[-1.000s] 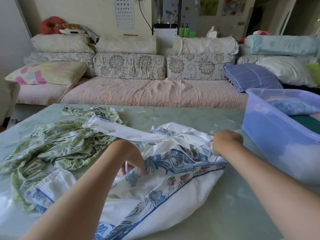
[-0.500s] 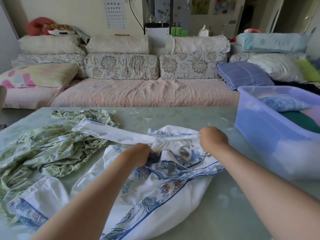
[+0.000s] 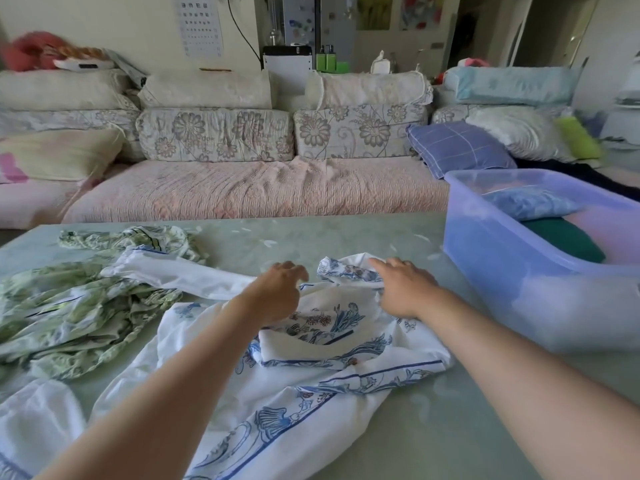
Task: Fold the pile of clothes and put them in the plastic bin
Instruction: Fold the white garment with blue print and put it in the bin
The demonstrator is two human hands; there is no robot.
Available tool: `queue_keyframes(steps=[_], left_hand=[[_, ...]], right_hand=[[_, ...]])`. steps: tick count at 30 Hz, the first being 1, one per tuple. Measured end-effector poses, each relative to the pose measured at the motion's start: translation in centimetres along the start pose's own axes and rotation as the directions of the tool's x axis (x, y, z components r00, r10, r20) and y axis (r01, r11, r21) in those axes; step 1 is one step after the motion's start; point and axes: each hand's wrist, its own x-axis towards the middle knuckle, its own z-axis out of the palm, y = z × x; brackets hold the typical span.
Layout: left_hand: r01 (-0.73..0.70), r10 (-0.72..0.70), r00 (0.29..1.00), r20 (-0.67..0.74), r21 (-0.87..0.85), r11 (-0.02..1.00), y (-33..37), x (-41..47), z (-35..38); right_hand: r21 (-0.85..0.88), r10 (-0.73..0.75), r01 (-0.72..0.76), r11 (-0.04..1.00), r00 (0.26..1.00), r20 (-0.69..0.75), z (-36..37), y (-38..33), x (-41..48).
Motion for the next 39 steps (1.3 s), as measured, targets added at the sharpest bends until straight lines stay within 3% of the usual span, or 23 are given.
queue_keyframes(steps=[2, 5, 8, 9, 11, 13, 14, 15, 16, 18, 19, 21, 23, 25, 26, 28, 30, 32, 34, 35, 37, 39], left_hand=[[-0.037, 0.038, 0.997, 0.069, -0.026, 0.999, 0.7, 0.9, 1.3], [-0.027, 0.009, 0.991, 0.134, 0.129, 0.991, 0.1, 1.8, 2.5], [0.007, -0.018, 0.997, 0.081, 0.141, 0.990, -1.5, 2.5, 1.7], [0.050, -0.063, 0.997, 0.050, 0.234, 0.971, -1.9, 2.5, 1.1], [0.200, -0.189, 0.980, -0.065, 0.374, 0.906, -2.7, 2.3, -0.6], [0.363, -0.316, 0.932, -0.180, 0.414, 0.835, -3.9, 2.2, -2.1], [0.451, -0.388, 0.892, -0.232, 0.399, 0.798, -4.6, 2.1, -2.7], [0.528, -0.460, 0.849, -0.259, 0.383, 0.758, -5.3, 2.0, -3.1], [0.582, -0.519, 0.813, -0.262, 0.381, 0.719, -5.9, 1.8, -3.3], [0.605, -0.559, 0.793, -0.243, 0.424, 0.674, -6.4, 1.6, -2.9], [0.568, -0.522, 0.820, -0.236, 0.448, 0.690, -6.5, 1.6, -2.6], [0.368, -0.307, 0.929, -0.207, 0.419, 0.830, -6.5, 2.0, -1.9], [0.122, -0.108, 0.992, -0.069, 0.228, 0.966, -5.7, 2.4, -1.5], [0.090, -0.096, 0.985, 0.146, 0.049, 0.995, -4.6, 2.7, -0.7], [0.109, -0.124, 0.951, 0.282, 0.066, 0.992, -4.1, 2.8, -0.2], [0.128, -0.221, 0.871, 0.438, 0.233, 0.964, -3.9, 3.0, 0.9], [0.166, -0.290, 0.855, 0.429, 0.303, 0.938, -4.1, 3.1, 1.0], [0.209, -0.333, 0.856, 0.395, 0.324, 0.923, -4.5, 3.1, 0.9], [0.231, -0.353, 0.853, 0.383, 0.329, 0.915, -5.0, 3.3, 1.0], [0.239, -0.356, 0.855, 0.378, 0.323, 0.916, -5.2, 3.5, 1.0], [0.247, -0.350, 0.859, 0.374, 0.296, 0.923, -5.5, 3.6, 1.0], [0.247, -0.328, 0.885, 0.330, 0.265, 0.932, -6.2, 3.9, 1.1]], right_hand=[[-0.022, 0.105, -0.104, 0.994, 0.993, 0.053, 0.3, 0.1, 0.3], [0.014, 0.187, -0.189, 0.982, 0.978, 0.091, 0.1, 1.0, 1.0], [0.216, 0.272, -0.278, 0.936, 0.961, 0.060, -0.1, 1.8, 1.9], [0.382, 0.329, -0.334, 0.862, 0.941, 0.081, -0.5, 1.8, 2.2], [0.701, 0.463, -0.440, 0.562, 0.869, 0.174, -1.4, 1.3, 2.6], [0.886, 0.511, -0.396, 0.243, 0.828, 0.230, -2.3, 1.2, 3.1], [0.935, 0.507, -0.333, 0.123, 0.831, 0.229, -2.4, 1.4, 3.5], [0.959, 0.503, -0.277, 0.068, 0.839, 0.207, -2.3, 1.7, 4.0], [0.966, 0.510, -0.245, 0.080, 0.843, 0.171, -2.0, 1.9, 4.4], [0.930, 0.530, -0.235, 0.281, 0.846, 0.054, -1.1, 1.8, 5.0], [0.892, 0.510, -0.239, 0.384, 0.860, 0.011, -0.8, 1.4, 5.0], [0.797, 0.419, -0.239, 0.554, 0.908, -0.019, -0.2, 0.3, 4.9], [0.638, 0.379, -0.275, 0.719, 0.925, -0.029, 0.6, -0.3, 4.8], [0.414, 0.380, -0.336, 0.846, 0.925, -0.027, 1.1, -0.6, 4.3], [0.299, 0.368, -0.345, 0.890, 0.929, -0.025, 1.1, -1.0, 3.8], [0.127, 0.332, -0.329, 0.936, 0.943, -0.001, 0.9, -1.9, 3.0], [0.055, 0.331, -0.338, 0.940, 0.938, 0.100, 0.2, -3.0, 2.2], [0.120, 0.350, -0.407, 0.905, 0.875, 0.333, -0.7, -4.6, 1.1], [0.162, 0.265, -0.410, 0.897, 0.795, 0.545, -1.1, -6.5, 0.3], [0.200, 0.199, -0.376, 0.905, 0.789, 0.581, -0.9, -7.3, 0.3], [0.322, 0.130, -0.316, 0.892, 0.864, 0.487, 0.1, -8.3, 1.2], [0.364, 0.157, -0.259, 0.895, 0.945, 0.286, 0.8, -8.2, 2.7]])
